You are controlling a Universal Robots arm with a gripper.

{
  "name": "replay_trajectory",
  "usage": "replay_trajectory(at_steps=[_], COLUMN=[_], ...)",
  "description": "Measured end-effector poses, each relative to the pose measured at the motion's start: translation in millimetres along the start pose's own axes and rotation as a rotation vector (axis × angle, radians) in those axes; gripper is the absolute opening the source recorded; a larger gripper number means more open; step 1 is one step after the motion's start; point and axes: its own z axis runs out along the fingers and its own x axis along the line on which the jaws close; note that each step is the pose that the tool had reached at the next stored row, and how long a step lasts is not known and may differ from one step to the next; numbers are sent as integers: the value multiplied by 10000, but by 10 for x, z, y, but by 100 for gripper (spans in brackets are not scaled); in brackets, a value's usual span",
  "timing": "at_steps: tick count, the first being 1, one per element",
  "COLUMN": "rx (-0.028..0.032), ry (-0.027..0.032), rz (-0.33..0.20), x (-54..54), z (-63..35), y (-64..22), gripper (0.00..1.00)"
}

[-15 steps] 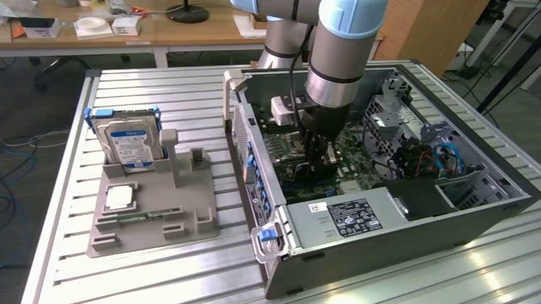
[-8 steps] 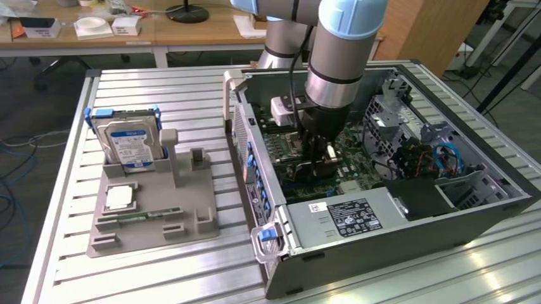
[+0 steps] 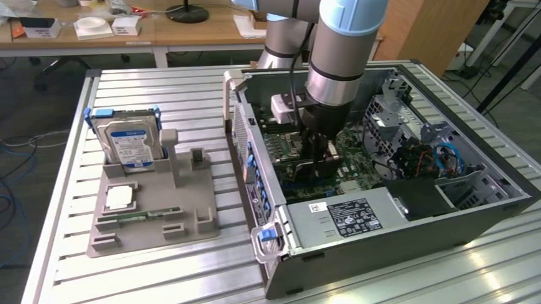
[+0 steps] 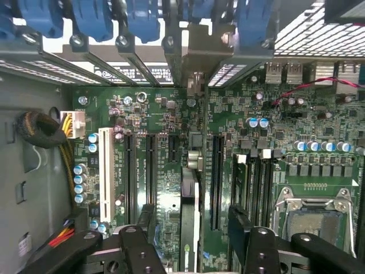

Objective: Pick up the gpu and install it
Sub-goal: 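Insert the gpu into the slot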

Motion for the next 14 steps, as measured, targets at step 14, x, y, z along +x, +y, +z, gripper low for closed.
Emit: replay_trajectory(at_steps=[14], rx=[2], ry=[11], rz=[-1], x=[3], z=[-237], y=[-10], gripper=[63])
